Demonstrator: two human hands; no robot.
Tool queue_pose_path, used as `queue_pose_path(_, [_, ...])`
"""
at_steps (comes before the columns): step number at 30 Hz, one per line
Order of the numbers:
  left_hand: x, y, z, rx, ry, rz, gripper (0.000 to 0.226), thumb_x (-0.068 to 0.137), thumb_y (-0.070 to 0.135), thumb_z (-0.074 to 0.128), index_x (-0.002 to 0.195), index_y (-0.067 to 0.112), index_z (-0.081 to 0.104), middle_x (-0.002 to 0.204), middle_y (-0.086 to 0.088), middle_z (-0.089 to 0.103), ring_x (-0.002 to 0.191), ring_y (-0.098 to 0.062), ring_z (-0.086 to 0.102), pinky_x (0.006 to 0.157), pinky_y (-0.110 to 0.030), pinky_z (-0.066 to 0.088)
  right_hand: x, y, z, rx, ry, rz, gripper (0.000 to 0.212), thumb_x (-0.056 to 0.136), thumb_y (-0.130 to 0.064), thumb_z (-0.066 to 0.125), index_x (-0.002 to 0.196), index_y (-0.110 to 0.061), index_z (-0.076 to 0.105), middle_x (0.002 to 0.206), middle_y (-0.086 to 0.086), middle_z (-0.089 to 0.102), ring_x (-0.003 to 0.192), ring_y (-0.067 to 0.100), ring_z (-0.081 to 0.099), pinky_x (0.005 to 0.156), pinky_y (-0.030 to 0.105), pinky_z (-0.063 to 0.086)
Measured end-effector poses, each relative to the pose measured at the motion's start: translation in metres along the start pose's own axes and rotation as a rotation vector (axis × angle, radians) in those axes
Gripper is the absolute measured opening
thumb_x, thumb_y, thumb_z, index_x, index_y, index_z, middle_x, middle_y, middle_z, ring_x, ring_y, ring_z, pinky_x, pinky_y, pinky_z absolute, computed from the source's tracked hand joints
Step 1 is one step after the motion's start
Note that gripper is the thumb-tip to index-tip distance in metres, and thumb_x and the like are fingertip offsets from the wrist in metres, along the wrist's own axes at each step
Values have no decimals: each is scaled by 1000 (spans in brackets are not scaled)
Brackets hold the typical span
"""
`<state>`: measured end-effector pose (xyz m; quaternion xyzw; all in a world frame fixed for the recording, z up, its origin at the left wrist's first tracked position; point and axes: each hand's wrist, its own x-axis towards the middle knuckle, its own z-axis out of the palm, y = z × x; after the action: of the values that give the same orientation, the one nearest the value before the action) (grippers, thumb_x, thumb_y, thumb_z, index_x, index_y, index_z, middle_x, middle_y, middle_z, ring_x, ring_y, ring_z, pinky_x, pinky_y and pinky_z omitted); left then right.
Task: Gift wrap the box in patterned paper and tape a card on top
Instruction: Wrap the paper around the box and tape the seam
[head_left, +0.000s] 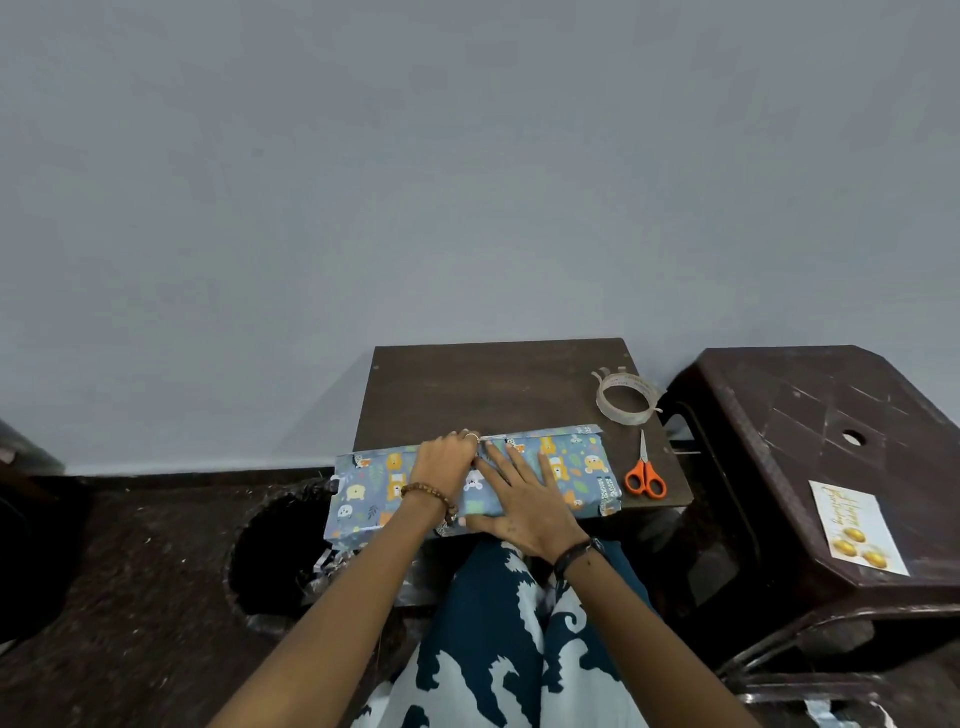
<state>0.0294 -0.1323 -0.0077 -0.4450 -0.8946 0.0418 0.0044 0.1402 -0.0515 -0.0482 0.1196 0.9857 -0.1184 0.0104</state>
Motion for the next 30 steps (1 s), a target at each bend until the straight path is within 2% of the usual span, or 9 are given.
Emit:
queue_pose_path(5, [-5,-3,18,-160,-16,-5,56,94,9,45,146,12,22,151,-5,29,140,-18,26,113,-33,20,-1,-2,-6,71,-53,17,106,62,-87,-4,149,-28,5,158,-6,0,145,14,-6,113,47,-14])
queue_pose_path(8, [-16,-6,32,-217,-53,-29,51,102,20,23,150,18,6,157,4,6,144,-13,5,117,-37,3,-4,1,-13,370,-31,45,75,87,-62,23,150,-22,13,156,2,18,145,14,9,115,42,-13])
queue_pose_path(12, [-22,-4,37,-248,-5,-47,49,102,28,14,149,23,1,157,8,1,144,-9,1,117,-35,-1,-11,-5,-20,633,290,126,51,91,-43,29,126,-12,49,117,8,57,107,21,52,107,40,32])
queue_pose_path(14, [-23,-4,39,-242,8,-65,49,102,31,14,149,23,2,157,9,3,144,-9,2,117,-36,-2,-6,-13,-23,549,341,107,49,93,-34,27,130,-10,48,129,7,52,119,20,47,106,38,34])
queue_pose_path(16, [-24,-3,39,-239,2,-71,51,101,35,15,149,23,2,157,9,1,144,-9,0,117,-38,-4,3,-20,-21,394,236,39,56,95,-34,16,144,-10,30,152,5,30,141,17,24,118,35,13])
queue_pose_path(19, [-25,-1,39,-216,-1,-78,52,101,35,15,149,22,0,157,8,-1,144,-8,-2,117,-41,-5,13,-21,-10,177,78,120,71,87,-46,-8,149,-16,10,158,-1,7,146,14,3,117,40,-4])
queue_pose_path(21, [-26,0,38,-204,2,-111,52,101,35,15,149,21,0,157,6,-2,144,-10,-3,116,-42,-5,13,-20,-6,114,94,212,79,86,-51,-18,148,-20,19,157,-3,17,145,16,13,116,49,1])
queue_pose_path(24, [-27,3,39,-210,-15,-207,54,100,38,15,149,20,-1,157,0,-4,145,-16,-5,115,-45,-4,9,-21,-3,10,107,329,72,97,-46,-7,130,-24,55,136,1,54,125,24,51,100,60,34])
queue_pose_path(30, [-30,5,42,-222,5,-240,53,101,35,15,149,19,-2,157,-2,-3,145,-19,-4,116,-46,-3,6,-21,1,-1,162,358,67,99,-46,1,126,-22,57,131,1,58,122,24,54,98,61,35])
